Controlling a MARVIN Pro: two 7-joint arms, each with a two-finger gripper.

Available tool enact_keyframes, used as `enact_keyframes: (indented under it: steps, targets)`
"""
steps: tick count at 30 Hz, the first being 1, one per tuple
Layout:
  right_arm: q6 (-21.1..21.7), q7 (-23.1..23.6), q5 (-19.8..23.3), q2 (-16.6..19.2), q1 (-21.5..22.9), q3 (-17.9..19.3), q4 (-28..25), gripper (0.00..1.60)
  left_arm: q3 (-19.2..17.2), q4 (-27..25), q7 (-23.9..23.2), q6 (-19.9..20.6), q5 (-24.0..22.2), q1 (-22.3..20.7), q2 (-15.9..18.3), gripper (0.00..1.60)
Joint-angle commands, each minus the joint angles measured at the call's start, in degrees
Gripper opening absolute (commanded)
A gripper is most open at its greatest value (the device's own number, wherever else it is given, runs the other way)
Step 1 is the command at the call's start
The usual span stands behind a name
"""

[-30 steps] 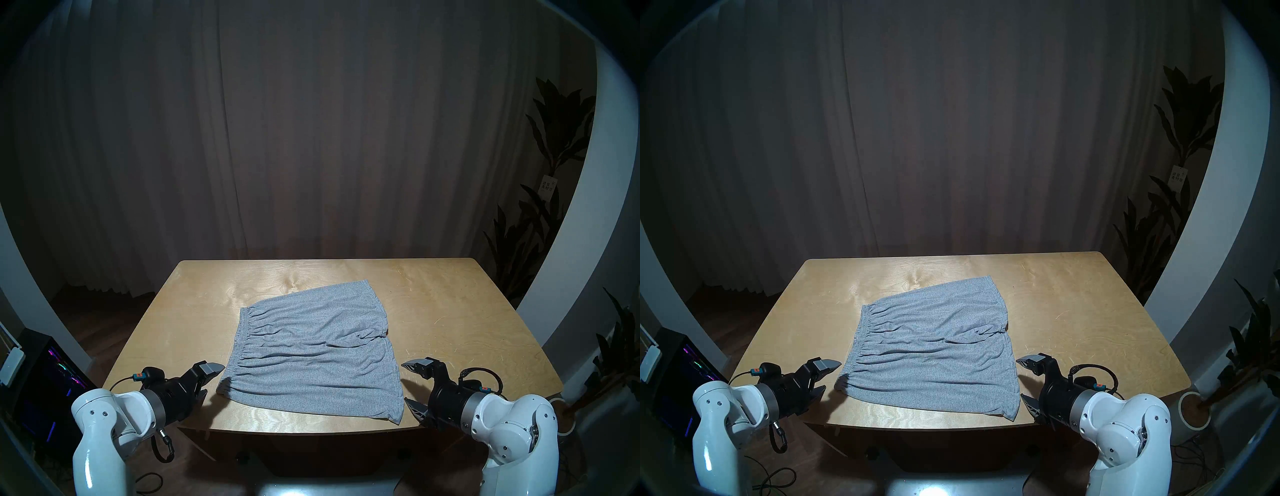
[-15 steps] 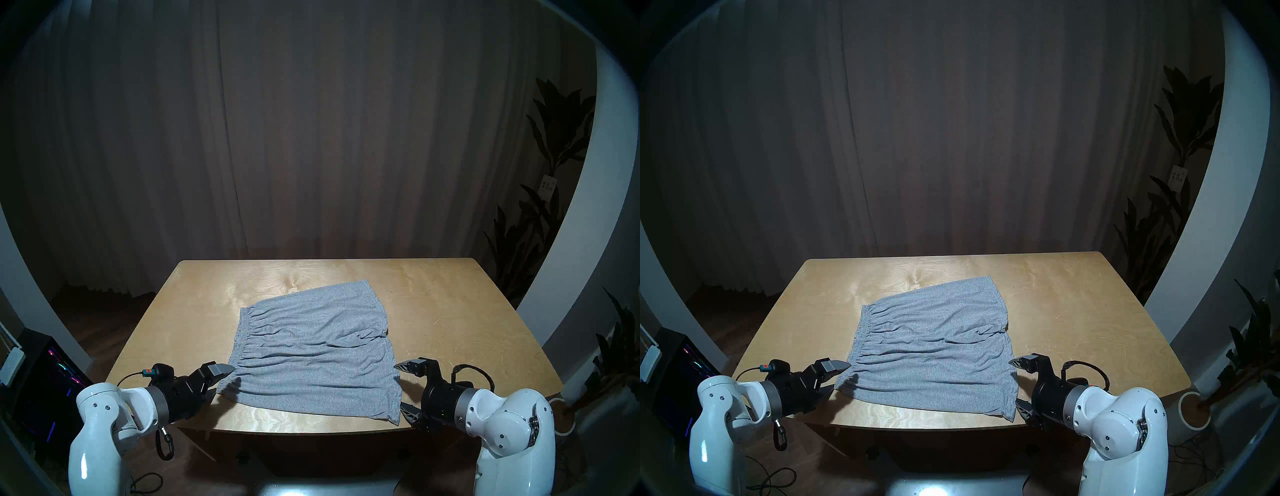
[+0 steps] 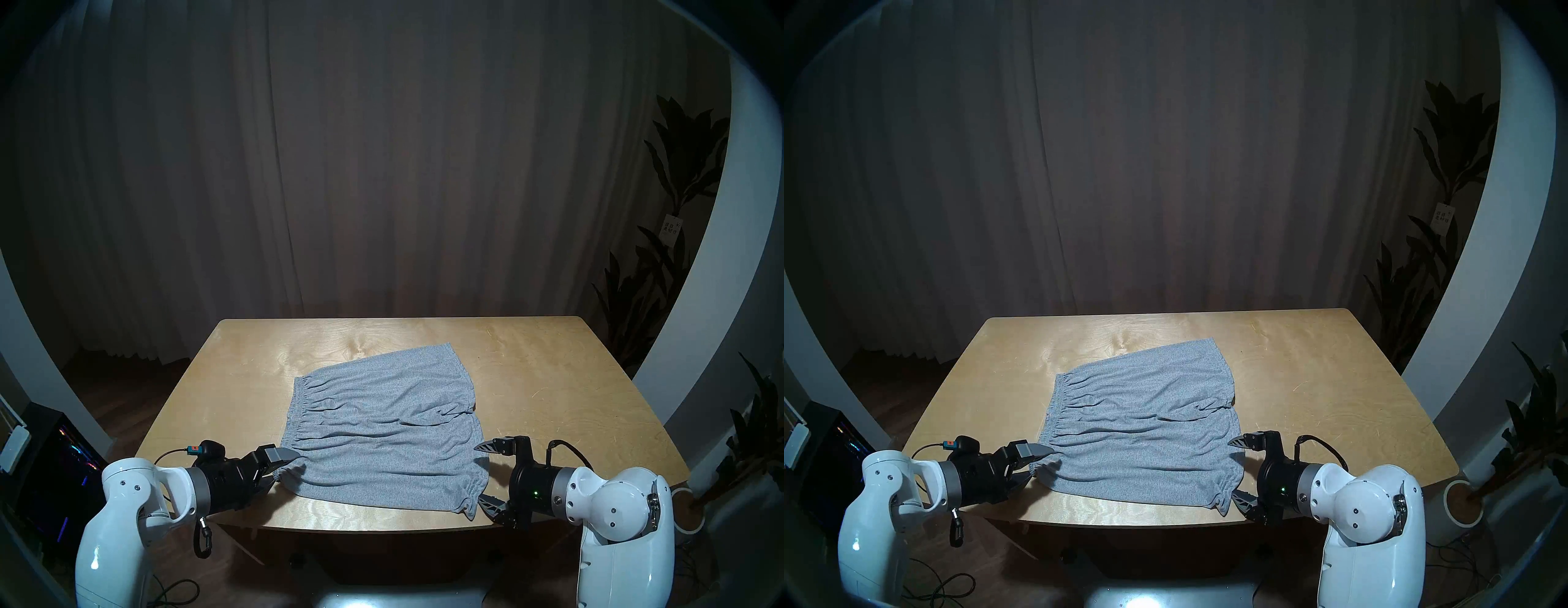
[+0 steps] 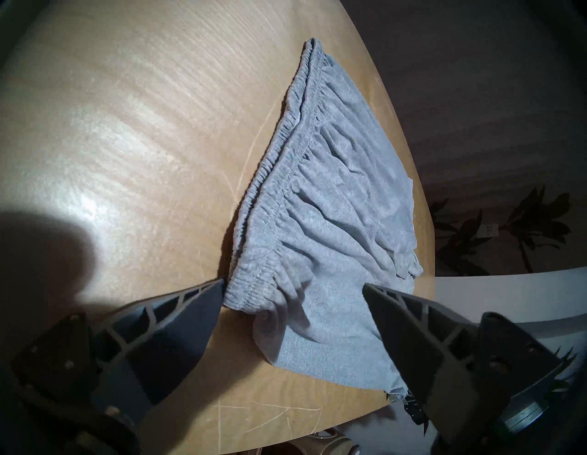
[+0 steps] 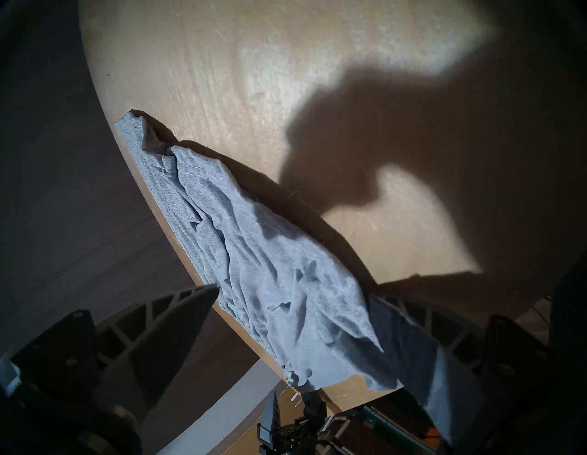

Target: Fold the pants in half lengthwise, then in half again, and set them down flat

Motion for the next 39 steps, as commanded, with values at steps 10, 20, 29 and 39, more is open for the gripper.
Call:
enact_keyframes:
  steps: [10, 20, 29, 39]
  targets:
    - [-0.8, -9.8, 5.1, 9.9, 3.6, -1.5, -0.6, 1.60, 7.5, 8.6, -1.5, 0.1, -3.3, -3.3, 8.9, 1.56]
    - [4.3, -5.2, 5.5, 16.5, 2.4, -4.1, 0.7, 1.60, 10.4, 11.6, -2.3, 0.1, -5.6, -5.7, 10.9, 1.60]
    - [5.2, -1.7, 5.7, 20.1, 2.4, -7.6, 3.7, 1.60, 11.8, 13.4, -3.0, 0.1, -6.5, -6.1, 12.0, 1.60]
    - [4.3, 0.3, 6.0, 22.2, 4.1, -10.2, 5.2, 1.60, 13.0, 14.4, -4.3, 0.1, -7.1, -7.0, 12.7, 1.60]
